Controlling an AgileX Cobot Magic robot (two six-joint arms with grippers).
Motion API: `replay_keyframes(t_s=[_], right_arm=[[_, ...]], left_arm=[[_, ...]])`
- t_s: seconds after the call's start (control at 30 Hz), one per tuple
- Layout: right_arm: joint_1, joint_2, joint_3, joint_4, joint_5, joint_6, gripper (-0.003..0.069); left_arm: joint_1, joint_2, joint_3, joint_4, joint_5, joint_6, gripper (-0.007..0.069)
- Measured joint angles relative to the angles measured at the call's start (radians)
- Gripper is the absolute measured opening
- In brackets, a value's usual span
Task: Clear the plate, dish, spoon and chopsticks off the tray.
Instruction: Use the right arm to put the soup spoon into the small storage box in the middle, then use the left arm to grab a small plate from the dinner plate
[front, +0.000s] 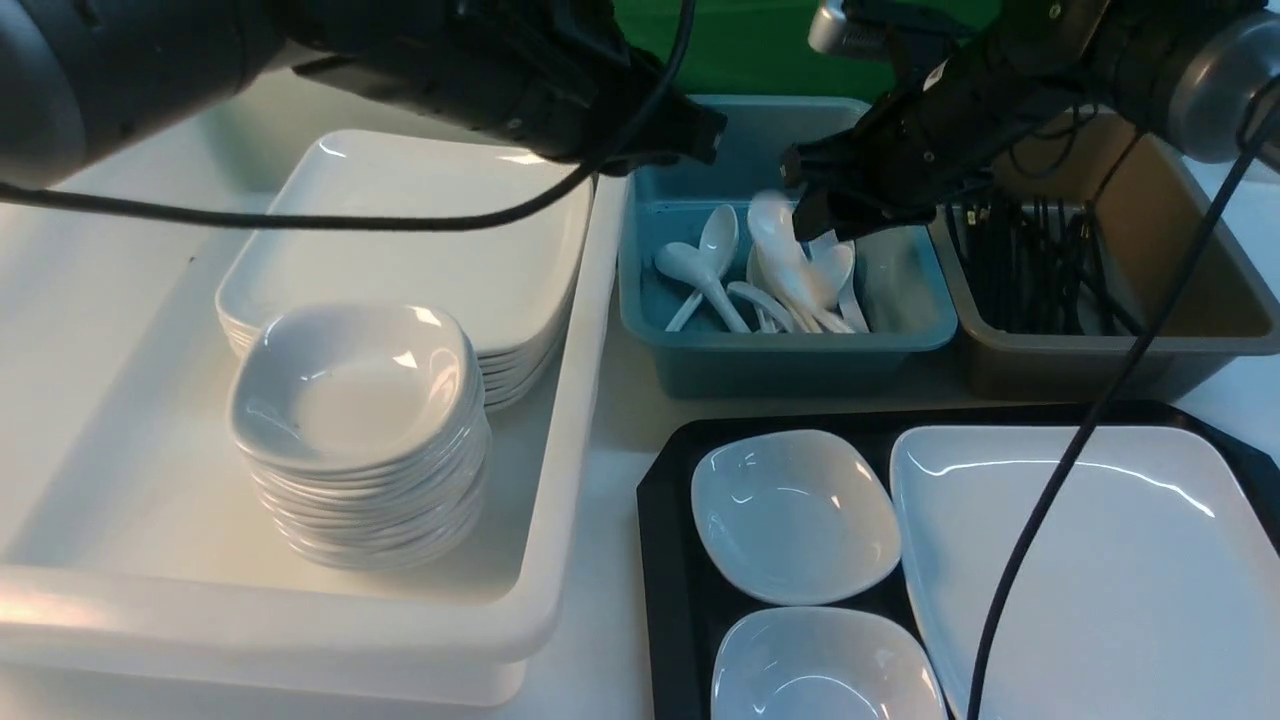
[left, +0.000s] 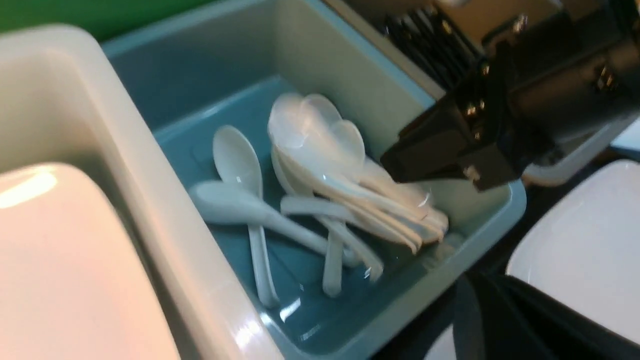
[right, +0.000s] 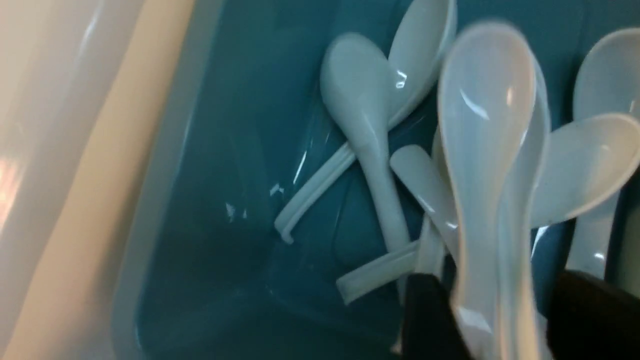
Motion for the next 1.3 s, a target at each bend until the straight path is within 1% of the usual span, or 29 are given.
replay_keyframes(t_s=[0.1, 0.13, 0.17, 0.2, 0.23, 0.27, 0.3, 0.33, 0.37, 0.43, 0.5, 0.6, 0.73, 0.83, 0.9, 0.93, 1.0, 1.07, 1.13, 1.2, 1.23, 1.3], right_arm=[[0.000, -0.024, -0.006, -0.005, 0.074, -0.008, 0.0506], [0.000, -0.055, -0.011, -0.018, 0.131, -0.029, 0.0524], [0.000, -0.080, -0.015, -0.029, 0.178, -0.044, 0.0515], [0.000, -0.104, -0.016, -0.038, 0.208, -0.056, 0.0492], [0.000, -0.130, -0.019, -0.045, 0.256, -0.072, 0.0443], [0.000, -0.144, -0.018, -0.046, 0.283, -0.083, 0.0417], [0.000, -0.208, -0.020, -0.049, 0.345, -0.108, 0.0273], [0.000, -0.247, -0.017, -0.052, 0.360, -0.114, 0.0183], [0.000, -0.278, -0.012, -0.052, 0.361, -0.117, 0.0128], [0.000, -0.355, 0.017, -0.051, 0.361, -0.125, 0.0067], [0.000, -0.438, 0.072, -0.051, 0.362, -0.128, 0.0041], [0.000, -0.598, 0.222, -0.051, 0.358, -0.135, 0.0034], [0.000, -0.786, 0.437, -0.051, 0.327, -0.147, 0.0034], [0.000, -0.946, 0.633, -0.048, 0.297, -0.155, 0.0034], [0.000, -1.038, 0.743, -0.042, 0.274, -0.155, 0.0034], [0.000, -1.107, 0.820, -0.040, 0.248, -0.155, 0.0033], [0.000, -1.170, 0.889, -0.039, 0.226, -0.155, 0.0032], [0.000, -1.259, 0.982, -0.039, 0.190, -0.166, 0.0032], [0.000, -1.310, 1.029, -0.037, 0.176, -0.197, 0.0032], [0.000, -1.346, 1.056, -0.032, 0.174, -0.225, 0.0032], [0.000, -1.372, 1.070, -0.024, 0.174, -0.251, 0.0032], [0.000, -1.397, 1.082, -0.011, 0.174, -0.277, 0.0031]], left_arm=[[-0.003, 0.005, 0.000, -0.007, 0.057, 0.000, 0.0002], [-0.011, 0.006, 0.000, -0.007, 0.101, 0.000, 0.0002], [-0.023, 0.006, 0.000, -0.006, 0.134, 0.001, 0.0002], [-0.036, 0.006, 0.000, -0.003, 0.160, 0.003, 0.0002], [-0.057, 0.006, 0.000, 0.006, 0.192, 0.004, 0.0002], [-0.061, 0.006, 0.000, 0.009, 0.199, 0.004, 0.0002], [-0.113, 0.006, 0.001, 0.039, 0.249, 0.002, 0.0002], [-0.145, 0.009, 0.001, 0.061, 0.277, -0.005, 0.0002], [-0.172, 0.014, 0.001, 0.074, 0.300, -0.015, 0.0002], [-0.234, 0.030, 0.001, 0.106, 0.350, -0.057, 0.0002], [-0.273, 0.056, 0.001, 0.135, 0.398, -0.089, 0.0002], [-0.317, 0.114, 0.001, 0.154, 0.435, -0.110, 0.0002], [-0.327, 0.172, 0.002, 0.160, 0.440, -0.118, 0.0003], [-0.327, 0.217, 0.003, 0.191, 0.440, -0.155, 0.0015], [-0.327, 0.240, 0.003, 0.209, 0.439, -0.171, 0.0039], [-0.327, 0.259, 0.004, 0.212, 0.439, -0.185, 0.0071], [-0.327, 0.276, 0.006, 0.215, 0.439, -0.190, 0.0103], [-0.327, 0.300, 0.007, 0.223, 0.438, -0.193, 0.0185], [-0.328, 0.316, 0.007, 0.239, 0.433, -0.195, 0.0266], [-0.328, 0.327, 0.007, 0.244, 0.427, -0.197, 0.0321], [-0.328, 0.337, 0.007, 0.246, 0.423, -0.198, 0.0372], [-0.328, 0.347, 0.007, 0.245, 0.417, -0.199, 0.0420]])
